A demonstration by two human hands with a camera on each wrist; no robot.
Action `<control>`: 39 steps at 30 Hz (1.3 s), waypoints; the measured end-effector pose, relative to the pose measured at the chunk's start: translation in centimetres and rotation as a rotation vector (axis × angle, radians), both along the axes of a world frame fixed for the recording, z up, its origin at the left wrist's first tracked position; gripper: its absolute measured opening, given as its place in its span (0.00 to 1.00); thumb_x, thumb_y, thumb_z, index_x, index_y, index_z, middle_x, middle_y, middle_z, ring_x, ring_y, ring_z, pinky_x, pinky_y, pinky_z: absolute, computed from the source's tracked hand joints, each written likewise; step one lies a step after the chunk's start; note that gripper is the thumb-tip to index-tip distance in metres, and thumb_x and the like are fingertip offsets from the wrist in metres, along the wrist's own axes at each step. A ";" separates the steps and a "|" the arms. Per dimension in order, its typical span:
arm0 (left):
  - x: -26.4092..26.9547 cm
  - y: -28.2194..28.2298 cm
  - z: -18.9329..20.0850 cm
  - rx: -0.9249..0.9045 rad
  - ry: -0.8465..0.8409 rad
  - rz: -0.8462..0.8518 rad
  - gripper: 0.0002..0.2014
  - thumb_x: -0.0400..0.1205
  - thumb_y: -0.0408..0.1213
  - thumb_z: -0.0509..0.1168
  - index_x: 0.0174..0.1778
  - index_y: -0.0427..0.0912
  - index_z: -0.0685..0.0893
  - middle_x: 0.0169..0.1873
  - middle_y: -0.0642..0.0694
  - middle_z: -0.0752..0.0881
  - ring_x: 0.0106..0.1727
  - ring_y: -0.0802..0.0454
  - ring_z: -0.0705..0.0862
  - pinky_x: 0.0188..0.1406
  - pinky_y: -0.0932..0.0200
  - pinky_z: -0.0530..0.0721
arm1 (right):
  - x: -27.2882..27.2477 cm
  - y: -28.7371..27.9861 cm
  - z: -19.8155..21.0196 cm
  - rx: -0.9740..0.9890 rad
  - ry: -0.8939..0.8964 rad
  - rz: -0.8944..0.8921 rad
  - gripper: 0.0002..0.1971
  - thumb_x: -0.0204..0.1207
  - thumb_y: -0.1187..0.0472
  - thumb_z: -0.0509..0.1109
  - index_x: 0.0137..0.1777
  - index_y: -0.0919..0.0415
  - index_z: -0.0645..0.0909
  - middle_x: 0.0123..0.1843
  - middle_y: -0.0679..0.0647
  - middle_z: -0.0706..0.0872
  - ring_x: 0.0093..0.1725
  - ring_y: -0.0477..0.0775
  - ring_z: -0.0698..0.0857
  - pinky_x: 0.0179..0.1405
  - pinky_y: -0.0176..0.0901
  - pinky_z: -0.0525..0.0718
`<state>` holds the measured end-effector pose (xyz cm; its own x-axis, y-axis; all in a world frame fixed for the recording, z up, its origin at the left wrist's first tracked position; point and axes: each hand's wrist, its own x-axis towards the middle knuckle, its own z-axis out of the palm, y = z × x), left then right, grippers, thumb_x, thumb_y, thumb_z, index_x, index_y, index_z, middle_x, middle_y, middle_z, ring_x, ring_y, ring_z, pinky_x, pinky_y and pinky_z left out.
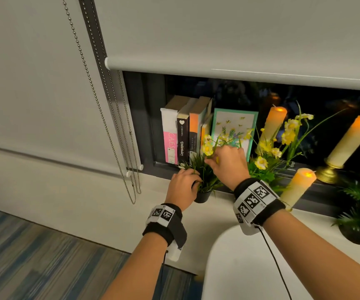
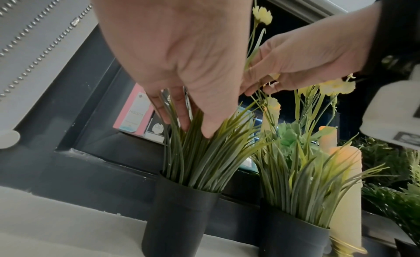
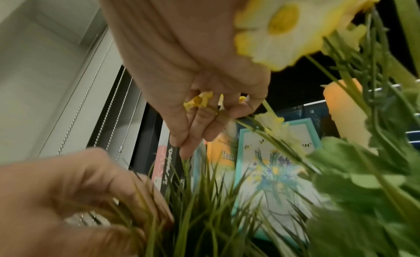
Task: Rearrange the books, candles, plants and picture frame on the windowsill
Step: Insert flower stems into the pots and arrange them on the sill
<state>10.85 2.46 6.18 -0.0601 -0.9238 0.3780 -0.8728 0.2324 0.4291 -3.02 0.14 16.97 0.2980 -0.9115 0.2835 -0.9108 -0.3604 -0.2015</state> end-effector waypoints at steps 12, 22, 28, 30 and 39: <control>0.0 0.0 0.0 0.016 0.014 0.009 0.09 0.79 0.31 0.66 0.50 0.45 0.89 0.51 0.49 0.85 0.54 0.46 0.79 0.51 0.48 0.79 | 0.6 -1.6 -3.2 0.050 0.119 0.006 0.12 0.76 0.46 0.69 0.48 0.53 0.86 0.51 0.55 0.85 0.57 0.59 0.80 0.61 0.52 0.65; 0.2 -0.3 -0.6 -0.011 0.085 -0.024 0.08 0.77 0.29 0.68 0.48 0.42 0.89 0.52 0.48 0.85 0.54 0.46 0.81 0.50 0.45 0.83 | 1.5 -2.6 -3.2 0.053 0.078 -0.043 0.13 0.80 0.47 0.64 0.50 0.55 0.84 0.53 0.57 0.84 0.57 0.60 0.80 0.63 0.52 0.66; 0.2 -0.4 -0.7 -0.002 0.182 -0.057 0.11 0.75 0.30 0.69 0.52 0.41 0.87 0.56 0.47 0.82 0.54 0.46 0.82 0.53 0.47 0.85 | 1.8 -2.8 -5.1 0.124 0.137 -0.060 0.12 0.78 0.48 0.65 0.50 0.55 0.83 0.53 0.58 0.83 0.58 0.62 0.80 0.66 0.56 0.65; 0.2 -0.4 -0.6 0.000 0.183 -0.057 0.12 0.74 0.31 0.70 0.53 0.41 0.86 0.57 0.48 0.82 0.54 0.46 0.82 0.52 0.47 0.85 | 1.9 -3.0 -5.8 0.118 0.113 -0.065 0.11 0.77 0.49 0.67 0.48 0.56 0.82 0.52 0.59 0.83 0.58 0.64 0.79 0.63 0.57 0.67; 0.3 -0.1 -0.2 0.033 0.143 -0.066 0.17 0.73 0.33 0.70 0.59 0.44 0.85 0.60 0.50 0.81 0.58 0.48 0.81 0.54 0.46 0.85 | 2.2 -3.2 -5.8 0.166 0.031 -0.067 0.11 0.78 0.53 0.67 0.51 0.60 0.81 0.54 0.61 0.81 0.62 0.66 0.77 0.60 0.55 0.70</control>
<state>11.12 2.37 6.02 -0.0693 -0.9316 0.3569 -0.7855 0.2715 0.5562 -0.86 -3.07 11.19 0.2416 -0.9630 0.1196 -0.9382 -0.2633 -0.2247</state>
